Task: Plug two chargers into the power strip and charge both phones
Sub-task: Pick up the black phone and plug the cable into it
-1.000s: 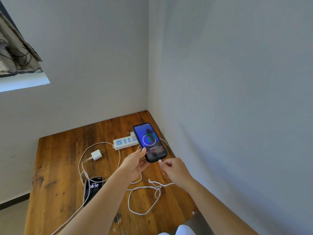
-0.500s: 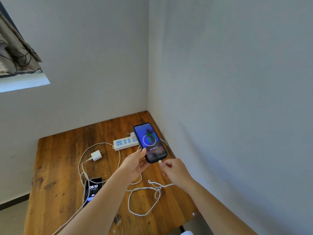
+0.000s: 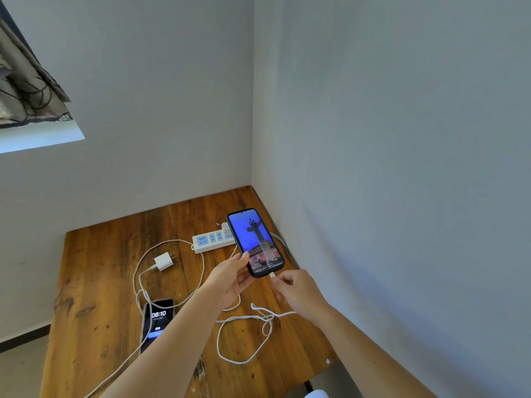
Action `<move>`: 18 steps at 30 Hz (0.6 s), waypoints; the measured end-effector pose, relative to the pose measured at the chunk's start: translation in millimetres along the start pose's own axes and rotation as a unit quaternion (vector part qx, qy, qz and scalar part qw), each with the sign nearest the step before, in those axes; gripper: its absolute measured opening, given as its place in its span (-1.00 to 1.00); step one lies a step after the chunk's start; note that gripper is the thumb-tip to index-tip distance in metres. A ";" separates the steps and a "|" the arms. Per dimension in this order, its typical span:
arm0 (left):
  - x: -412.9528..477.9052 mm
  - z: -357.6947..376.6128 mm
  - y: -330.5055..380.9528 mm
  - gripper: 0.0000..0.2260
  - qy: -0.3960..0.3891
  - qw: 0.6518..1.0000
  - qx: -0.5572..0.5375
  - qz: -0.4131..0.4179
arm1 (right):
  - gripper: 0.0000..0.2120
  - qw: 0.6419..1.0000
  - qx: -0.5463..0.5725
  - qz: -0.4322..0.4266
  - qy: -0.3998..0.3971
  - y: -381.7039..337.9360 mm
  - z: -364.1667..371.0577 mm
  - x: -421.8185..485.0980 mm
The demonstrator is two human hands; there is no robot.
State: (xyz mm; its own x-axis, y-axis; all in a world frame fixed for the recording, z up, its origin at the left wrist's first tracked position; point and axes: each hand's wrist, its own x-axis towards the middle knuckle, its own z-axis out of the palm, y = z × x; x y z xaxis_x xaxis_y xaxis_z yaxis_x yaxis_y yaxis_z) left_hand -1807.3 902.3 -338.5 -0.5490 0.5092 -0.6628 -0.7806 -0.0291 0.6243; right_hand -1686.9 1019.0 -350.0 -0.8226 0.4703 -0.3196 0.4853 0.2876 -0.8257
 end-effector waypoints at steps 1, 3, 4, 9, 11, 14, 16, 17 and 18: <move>0.1 0.0 -0.2 -0.77 0.002 1.000 -0.001 -0.001 | -0.76 1.000 0.000 0.001 0.000 0.0 -0.2 0.1; 0.4 0.1 -0.5 -0.78 0.005 1.000 -0.003 -0.003 | -0.76 1.000 0.001 0.001 0.000 -0.1 -0.4 0.4; 0.6 0.0 -0.6 -0.78 0.005 1.000 -0.003 -0.003 | -0.77 1.000 0.001 0.002 -0.001 0.0 -0.4 0.5; 1.8 -0.5 -1.7 -0.81 0.008 1.000 -0.004 -0.003 | -0.75 1.000 -0.004 0.000 -0.002 1.3 0.5 1.7; 2.8 -0.8 -2.1 -0.81 0.013 1.000 -0.004 -0.006 | -0.75 1.000 -0.006 0.002 -0.005 2.0 1.5 2.4; 5.7 -2.6 -4.1 -0.78 0.019 1.000 -0.004 -0.010 | -0.75 1.000 -0.012 0.005 -0.008 3.7 2.6 3.3; 7.6 -4.8 -6.6 -0.77 0.022 1.000 -0.004 -0.014 | -0.75 1.000 -0.014 0.009 -0.013 5.8 3.8 4.1; 8.6 -6.0 -8.6 -0.77 0.025 1.000 -0.004 -0.016 | -0.75 1.000 -0.015 0.011 -0.017 7.2 4.4 4.5; 9.9 -7.2 -10.8 -0.77 0.028 0.999 -0.006 -0.020 | -0.75 1.000 -0.016 0.014 -0.020 8.9 5.2 5.0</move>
State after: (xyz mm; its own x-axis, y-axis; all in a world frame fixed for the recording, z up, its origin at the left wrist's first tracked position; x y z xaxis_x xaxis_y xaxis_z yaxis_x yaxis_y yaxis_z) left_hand -1806.5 901.4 -354.8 -0.5322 0.4611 -0.7100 -0.8059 -0.0190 0.5917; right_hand -1688.3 1019.6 -361.3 -0.8199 0.4441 -0.3614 0.5165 0.3014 -0.8015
